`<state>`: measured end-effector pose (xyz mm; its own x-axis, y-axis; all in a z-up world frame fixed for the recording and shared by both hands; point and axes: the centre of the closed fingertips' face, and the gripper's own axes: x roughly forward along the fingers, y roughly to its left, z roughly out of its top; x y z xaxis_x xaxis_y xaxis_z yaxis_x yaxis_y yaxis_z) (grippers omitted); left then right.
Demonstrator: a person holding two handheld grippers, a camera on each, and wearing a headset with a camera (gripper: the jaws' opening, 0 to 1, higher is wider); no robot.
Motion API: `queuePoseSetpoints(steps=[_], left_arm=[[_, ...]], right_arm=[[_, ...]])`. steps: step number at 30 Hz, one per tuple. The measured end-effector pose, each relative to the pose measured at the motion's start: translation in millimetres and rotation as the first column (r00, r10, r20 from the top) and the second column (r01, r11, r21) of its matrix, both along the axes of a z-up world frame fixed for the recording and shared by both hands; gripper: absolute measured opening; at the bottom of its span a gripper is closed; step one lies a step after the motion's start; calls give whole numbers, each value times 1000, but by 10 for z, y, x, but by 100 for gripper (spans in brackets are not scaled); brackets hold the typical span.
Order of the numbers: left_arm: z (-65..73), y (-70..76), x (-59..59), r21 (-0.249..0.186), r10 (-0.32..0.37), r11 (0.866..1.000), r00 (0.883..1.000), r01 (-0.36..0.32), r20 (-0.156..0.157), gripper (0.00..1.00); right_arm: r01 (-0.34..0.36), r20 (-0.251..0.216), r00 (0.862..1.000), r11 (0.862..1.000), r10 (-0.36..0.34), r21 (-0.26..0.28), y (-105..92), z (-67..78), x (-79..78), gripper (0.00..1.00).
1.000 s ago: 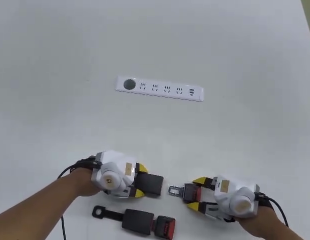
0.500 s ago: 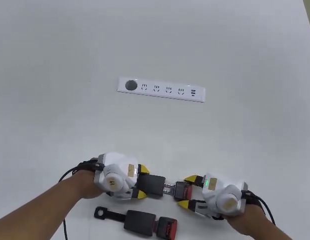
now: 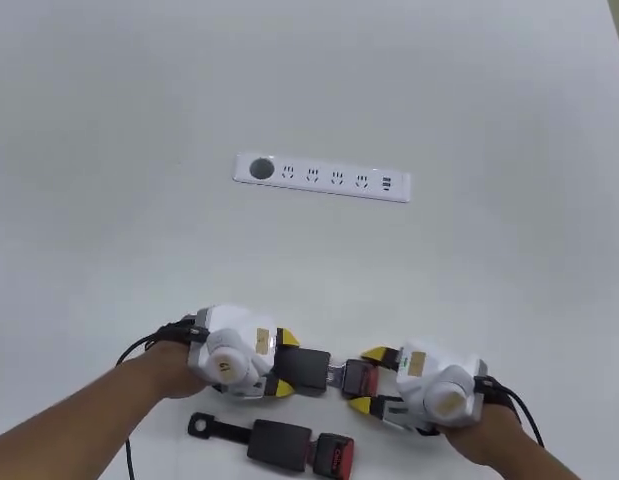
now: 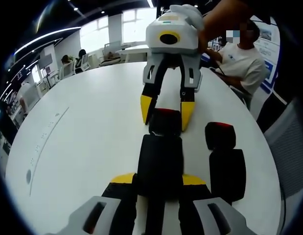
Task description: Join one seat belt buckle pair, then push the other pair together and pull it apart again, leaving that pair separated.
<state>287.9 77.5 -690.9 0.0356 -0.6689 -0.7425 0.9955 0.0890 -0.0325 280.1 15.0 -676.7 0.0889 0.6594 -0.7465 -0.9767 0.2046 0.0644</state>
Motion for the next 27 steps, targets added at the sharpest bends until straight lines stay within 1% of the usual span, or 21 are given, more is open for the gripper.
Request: queuePoseSetpoints(steps=[2,3,4,7,11,18,27], left_arm=[[-15,-33,12,5,-15,1000,1000,15,0,33],[-8,-22,14,17,-36,999,999,36,-1,33],[-8,-21,19,13,-41,999,999,41,1,33],[-20,-8,26,2,-34,999,999,34,-2,33],[-36,-3,25,12,-32,999,999,32,-4,32],[-36,-3,25,8,-23,1000,1000,23,-11,32],[-9,-24,21,17,-38,999,999,38,-9,32]], right_arm=[[3,2,1000,1000,-3,8,71,0,4,32],[-4,3,1000,1000,4,-2,82,-6,13,32],[-8,1,1000,1000,8,-4,69,-16,12,32],[-11,-3,1000,1000,11,-10,76,-28,15,32],[-6,0,1000,1000,6,-16,97,-54,33,31],[-9,-4,1000,1000,9,-20,99,-86,39,31],[-13,-2,1000,999,13,-31,86,-139,48,31]])
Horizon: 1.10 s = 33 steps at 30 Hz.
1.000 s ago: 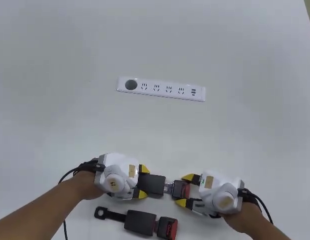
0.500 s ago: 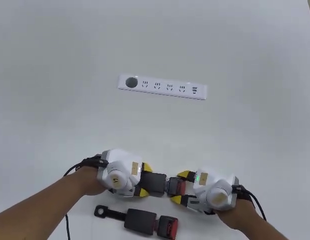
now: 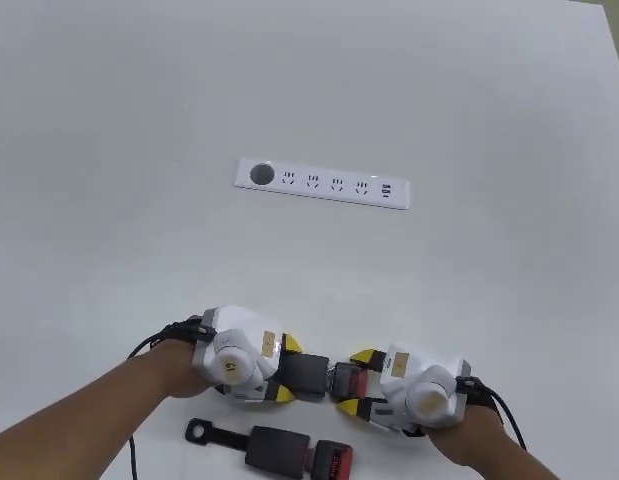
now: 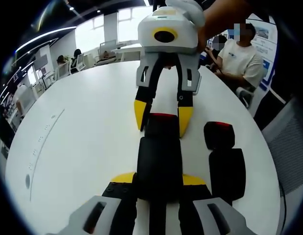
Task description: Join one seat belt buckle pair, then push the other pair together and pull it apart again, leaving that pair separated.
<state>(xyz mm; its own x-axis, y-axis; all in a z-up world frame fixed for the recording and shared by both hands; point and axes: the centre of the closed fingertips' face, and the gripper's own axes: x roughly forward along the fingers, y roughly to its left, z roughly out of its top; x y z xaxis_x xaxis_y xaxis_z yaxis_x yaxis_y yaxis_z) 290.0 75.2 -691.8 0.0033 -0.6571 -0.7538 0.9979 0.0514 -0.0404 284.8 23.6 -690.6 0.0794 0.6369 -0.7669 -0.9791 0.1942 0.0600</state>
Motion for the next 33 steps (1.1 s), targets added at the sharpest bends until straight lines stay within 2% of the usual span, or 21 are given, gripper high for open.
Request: queuePoseSetpoints(steps=[13,27,33], left_arm=[[10,-14,-14,14,-22,1000,1000,22,1,33],[4,2,-15,15,-25,1000,1000,25,1,33],[17,6,-24,34,-53,998,999,53,-2,33]], right_arm=[[-7,1,1000,1000,7,-18,-2,-97,11,32],[-13,0,1000,1000,13,-9,11,-35,6,32],[-16,0,1000,1000,16,-2,17,-32,3,32]])
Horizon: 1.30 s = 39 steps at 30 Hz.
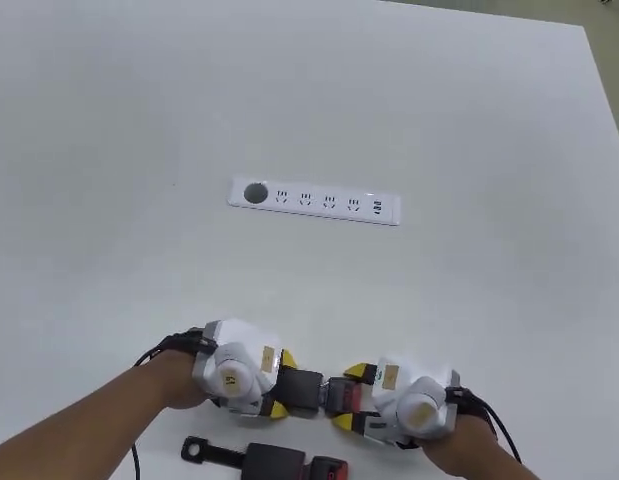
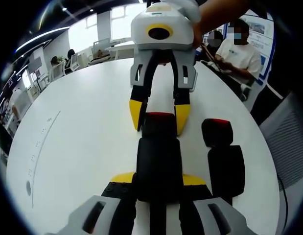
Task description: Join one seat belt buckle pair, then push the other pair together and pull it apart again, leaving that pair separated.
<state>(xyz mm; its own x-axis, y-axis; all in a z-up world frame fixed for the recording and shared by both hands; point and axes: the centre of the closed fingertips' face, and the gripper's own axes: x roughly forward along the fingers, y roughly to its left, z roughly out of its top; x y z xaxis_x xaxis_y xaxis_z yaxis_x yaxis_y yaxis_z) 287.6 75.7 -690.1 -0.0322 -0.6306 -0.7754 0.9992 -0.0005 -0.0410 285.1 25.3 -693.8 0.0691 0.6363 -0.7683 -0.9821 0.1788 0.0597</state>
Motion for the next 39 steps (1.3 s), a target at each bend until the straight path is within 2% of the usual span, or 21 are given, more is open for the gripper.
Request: queuePoseSetpoints(steps=[13,24,30,39], left_arm=[[-3,8,3,8,28,1000,1000,-28,0,33],[-11,15,14,24,14,1000,1000,-14,4,33],[-14,13,17,36,4,999,1000,-4,5,33],[-7,14,14,46,1,999,1000,-1,5,34]], right_arm=[[5,3,1000,1000,-5,-7,-45,9,10,32],[23,2,1000,1000,-23,2,-210,-37,24,33],[21,3,1000,1000,-21,3,-187,11,10,33],[26,0,1000,1000,-26,10,-399,19,-22,33]])
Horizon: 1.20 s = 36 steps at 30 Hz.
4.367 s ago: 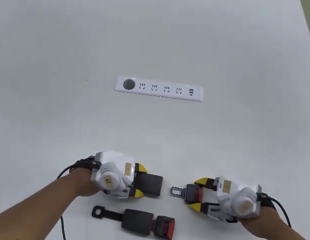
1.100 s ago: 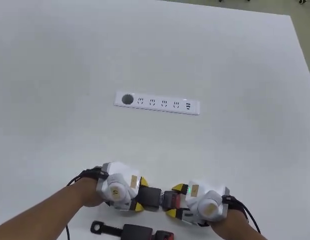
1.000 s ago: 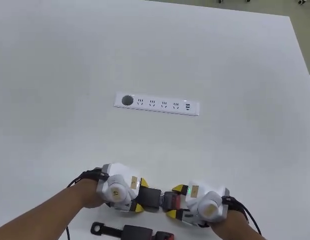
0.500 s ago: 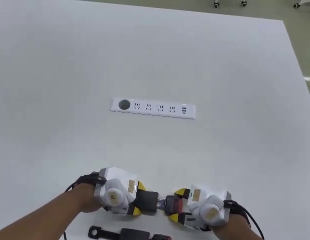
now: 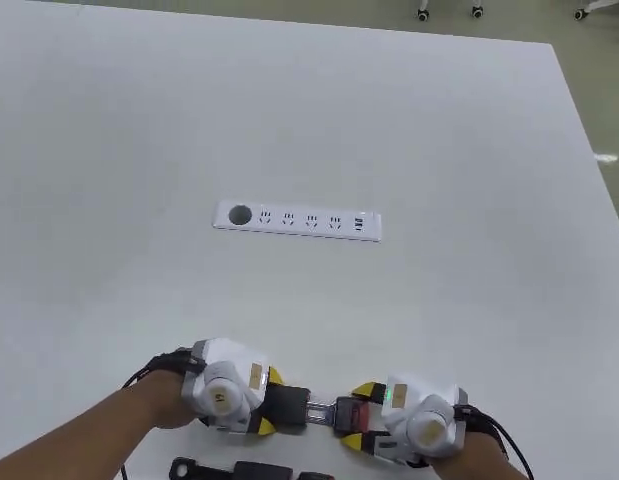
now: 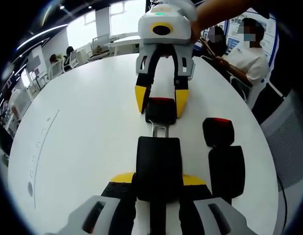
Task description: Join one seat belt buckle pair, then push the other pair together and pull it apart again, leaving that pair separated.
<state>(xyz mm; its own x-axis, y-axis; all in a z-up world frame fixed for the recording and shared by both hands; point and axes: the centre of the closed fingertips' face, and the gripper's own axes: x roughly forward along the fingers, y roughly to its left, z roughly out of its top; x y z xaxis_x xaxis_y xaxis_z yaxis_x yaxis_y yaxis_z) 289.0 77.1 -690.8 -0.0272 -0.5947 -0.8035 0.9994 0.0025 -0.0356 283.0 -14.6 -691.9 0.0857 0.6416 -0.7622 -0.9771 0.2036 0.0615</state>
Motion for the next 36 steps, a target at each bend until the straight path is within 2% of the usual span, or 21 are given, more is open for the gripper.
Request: queuePoseSetpoints(steps=[17,23,31,36], left_arm=[[-6,-3,2,11,6,1000,1000,-6,-2,34],[-8,-6,5,12,8,1000,1000,-8,-3,34],[-8,-9,5,13,9,1000,1000,-9,-3,34],[-14,-8,7,14,9,1000,1000,-9,-4,34]], right_arm=[[12,4,1000,1000,-12,20,-292,140,-79,33],[17,5,1000,1000,-17,22,-426,97,-84,33],[25,2,1000,999,-25,19,-607,150,-100,34],[21,1,1000,1000,-21,15,-704,103,-84,34]])
